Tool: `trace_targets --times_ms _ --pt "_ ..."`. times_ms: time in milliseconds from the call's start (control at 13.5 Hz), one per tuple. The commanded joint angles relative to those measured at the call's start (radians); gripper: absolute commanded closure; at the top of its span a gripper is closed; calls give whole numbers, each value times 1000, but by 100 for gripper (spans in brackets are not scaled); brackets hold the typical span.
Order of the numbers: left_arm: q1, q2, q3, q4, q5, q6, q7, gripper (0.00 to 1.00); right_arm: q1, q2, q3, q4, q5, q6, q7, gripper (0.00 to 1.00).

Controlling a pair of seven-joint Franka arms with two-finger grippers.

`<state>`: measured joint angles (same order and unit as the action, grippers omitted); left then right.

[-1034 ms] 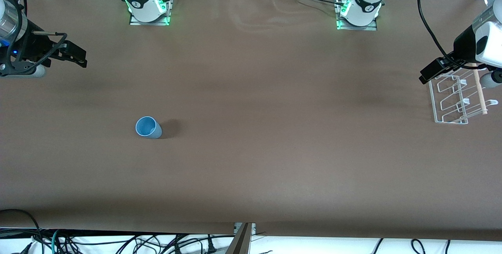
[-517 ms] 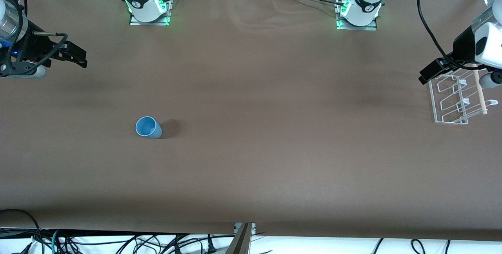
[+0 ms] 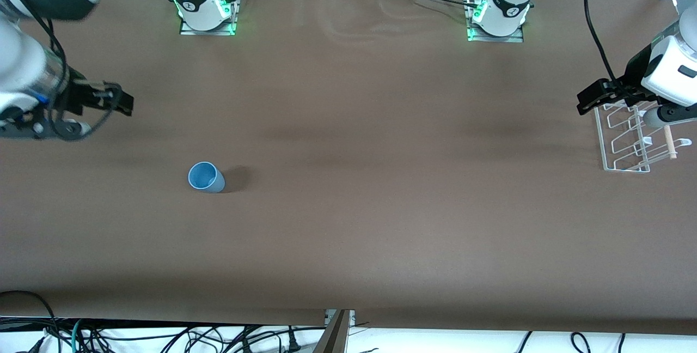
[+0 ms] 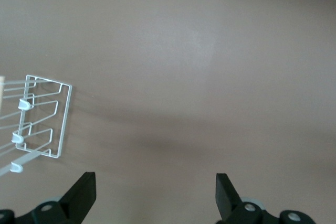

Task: Transfer cup to left arm and place on rack
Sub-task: 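Reach the right gripper down to the light-blue cup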

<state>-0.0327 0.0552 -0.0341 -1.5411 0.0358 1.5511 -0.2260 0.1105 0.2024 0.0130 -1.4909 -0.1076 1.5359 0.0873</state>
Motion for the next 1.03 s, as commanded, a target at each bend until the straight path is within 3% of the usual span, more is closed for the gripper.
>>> trace_targets --times_ms 0,148,296,517,961 --pt "-1 8 3 29 33 -32 152 0 -8 83 5 -3 8 80 8 0" --pt "14 8 8 29 30 -48 305 0 -5 129 5 -41 8 176 11 0" --pt "16 5 7 33 18 -57 318 0 -8 152 5 -101 11 284 15 0" --pt "28 6 8 39 4 -55 318 0 -11 181 5 -215 109 444 17 0" --pt "43 6 8 39 -22 -54 317 0 -11 247 5 -316 114 582 19 0"
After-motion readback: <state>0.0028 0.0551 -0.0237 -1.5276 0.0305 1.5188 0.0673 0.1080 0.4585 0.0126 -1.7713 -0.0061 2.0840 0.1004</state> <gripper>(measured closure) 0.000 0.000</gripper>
